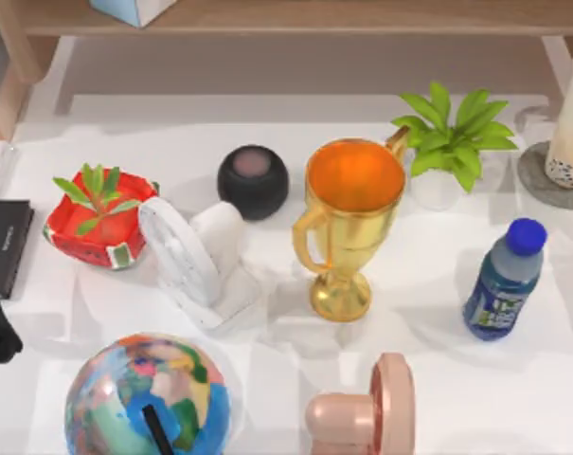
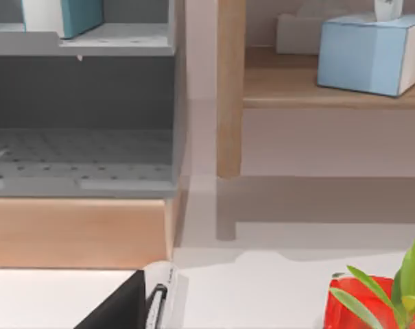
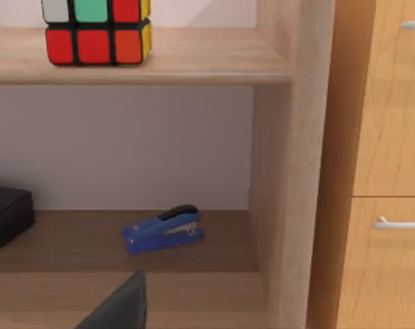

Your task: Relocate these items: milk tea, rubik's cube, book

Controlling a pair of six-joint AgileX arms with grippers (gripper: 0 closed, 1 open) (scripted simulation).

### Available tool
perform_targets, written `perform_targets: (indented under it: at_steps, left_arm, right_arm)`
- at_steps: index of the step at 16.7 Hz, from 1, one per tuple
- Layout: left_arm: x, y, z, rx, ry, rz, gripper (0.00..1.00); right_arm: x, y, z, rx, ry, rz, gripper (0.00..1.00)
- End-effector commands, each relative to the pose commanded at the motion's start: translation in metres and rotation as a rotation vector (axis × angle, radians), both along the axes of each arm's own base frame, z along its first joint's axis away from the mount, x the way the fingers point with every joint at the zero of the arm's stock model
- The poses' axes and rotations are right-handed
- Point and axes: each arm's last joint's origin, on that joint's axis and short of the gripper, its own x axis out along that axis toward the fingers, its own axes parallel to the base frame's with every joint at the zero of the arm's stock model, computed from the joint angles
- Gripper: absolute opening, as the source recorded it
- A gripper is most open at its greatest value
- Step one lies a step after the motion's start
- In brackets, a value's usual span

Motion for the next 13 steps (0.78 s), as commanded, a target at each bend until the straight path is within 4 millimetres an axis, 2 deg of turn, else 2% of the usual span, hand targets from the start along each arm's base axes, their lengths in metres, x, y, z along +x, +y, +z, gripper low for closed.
perform_targets:
  at_steps: [3, 5, 7, 10, 13]
  left_arm:
    - [0.0, 0.0, 0.0, 0.0, 0.0, 0.0, 1.0]
    - [0.0, 0.0, 0.0, 0.0, 0.0, 0.0, 1.0]
    - [0.0, 0.0, 0.0, 0.0, 0.0, 0.0, 1.0]
    - [0.0, 0.0, 0.0, 0.0, 0.0, 0.0, 1.0]
    - [0.0, 0.0, 0.0, 0.0, 0.0, 0.0, 1.0]
  right_arm:
    - [-0.046, -0.011, -0.063, 0.0, 0.004, 0.005, 1.0]
    - [-0.064, -0.015, -0.105, 0.0, 0.007, 0.009, 1.0]
    - [-0.072, -0.018, -0.14, 0.001, 0.012, 0.012, 1.0]
    - [-0.075, -0.02, -0.174, 0.002, 0.018, 0.016, 1.0]
    - [-0.075, -0.02, -0.183, 0.003, 0.019, 0.017, 1.0]
